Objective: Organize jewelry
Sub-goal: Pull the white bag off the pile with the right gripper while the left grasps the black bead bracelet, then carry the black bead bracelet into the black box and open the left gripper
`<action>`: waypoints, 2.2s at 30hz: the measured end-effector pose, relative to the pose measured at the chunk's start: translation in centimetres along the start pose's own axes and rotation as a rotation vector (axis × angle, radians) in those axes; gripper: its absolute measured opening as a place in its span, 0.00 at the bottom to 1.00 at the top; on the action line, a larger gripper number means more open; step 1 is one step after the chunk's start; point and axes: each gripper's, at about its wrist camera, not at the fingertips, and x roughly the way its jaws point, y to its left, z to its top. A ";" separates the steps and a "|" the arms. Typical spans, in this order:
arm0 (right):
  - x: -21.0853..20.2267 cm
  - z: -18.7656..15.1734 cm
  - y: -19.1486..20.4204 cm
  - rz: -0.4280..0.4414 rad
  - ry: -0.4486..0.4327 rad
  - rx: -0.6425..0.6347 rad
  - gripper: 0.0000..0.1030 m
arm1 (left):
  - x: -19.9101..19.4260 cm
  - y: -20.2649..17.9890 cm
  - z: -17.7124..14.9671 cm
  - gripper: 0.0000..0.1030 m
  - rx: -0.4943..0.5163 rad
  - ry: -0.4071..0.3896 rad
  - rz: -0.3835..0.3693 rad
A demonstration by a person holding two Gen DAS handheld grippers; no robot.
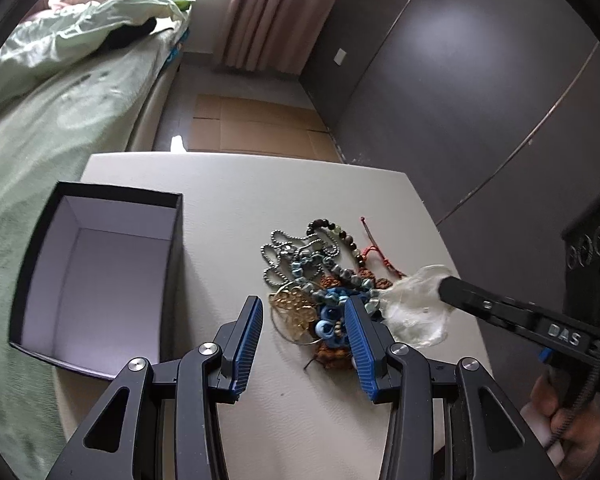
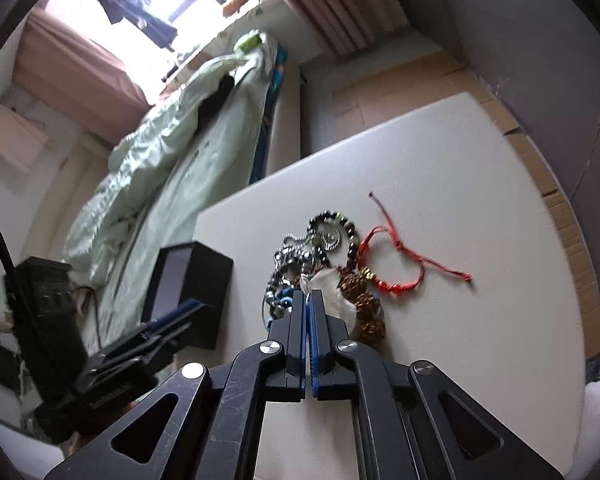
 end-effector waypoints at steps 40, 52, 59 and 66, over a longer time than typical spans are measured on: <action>-3.9 0.6 -1.2 0.083 -0.190 0.054 0.03 | 0.2 -0.6 4.5 0.10 -0.099 0.047 -0.053; -2.9 0.7 2.9 0.180 -0.227 -0.042 0.03 | -6.0 3.6 5.6 0.10 -0.128 -0.101 -0.060; -1.2 0.8 6.6 0.249 -0.221 -0.083 0.03 | -9.2 7.5 5.4 0.10 -0.184 -0.164 -0.053; 0.3 1.0 10.6 0.312 -0.229 -0.122 0.03 | -10.5 10.3 5.5 0.10 -0.225 -0.188 -0.044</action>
